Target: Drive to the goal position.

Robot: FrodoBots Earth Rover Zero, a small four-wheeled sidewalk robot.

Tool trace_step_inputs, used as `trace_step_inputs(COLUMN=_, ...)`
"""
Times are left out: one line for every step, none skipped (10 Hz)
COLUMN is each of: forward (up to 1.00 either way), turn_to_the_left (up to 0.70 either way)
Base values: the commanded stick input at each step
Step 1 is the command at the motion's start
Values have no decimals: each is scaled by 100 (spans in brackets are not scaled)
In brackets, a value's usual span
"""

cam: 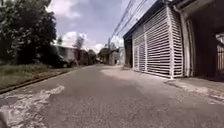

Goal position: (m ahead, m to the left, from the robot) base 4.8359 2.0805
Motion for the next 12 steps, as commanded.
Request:
trace_step_inputs(forward=70, turn_to_the_left=0)
trace_step_inputs(forward=70, turn_to_the_left=0)
trace_step_inputs(forward=70, turn_to_the_left=0)
trace_step_inputs(forward=70, turn_to_the_left=0)
trace_step_inputs(forward=70, turn_to_the_left=0)
trace_step_inputs(forward=70, turn_to_the_left=0)
trace_step_inputs(forward=70, turn_to_the_left=0)
trace_step_inputs(forward=70, turn_to_the_left=0)
trace_step_inputs(forward=70, turn_to_the_left=0)
trace_step_inputs(forward=70, turn_to_the_left=0)
trace_step_inputs(forward=70, turn_to_the_left=0)
trace_step_inputs(forward=70, turn_to_the_left=0)
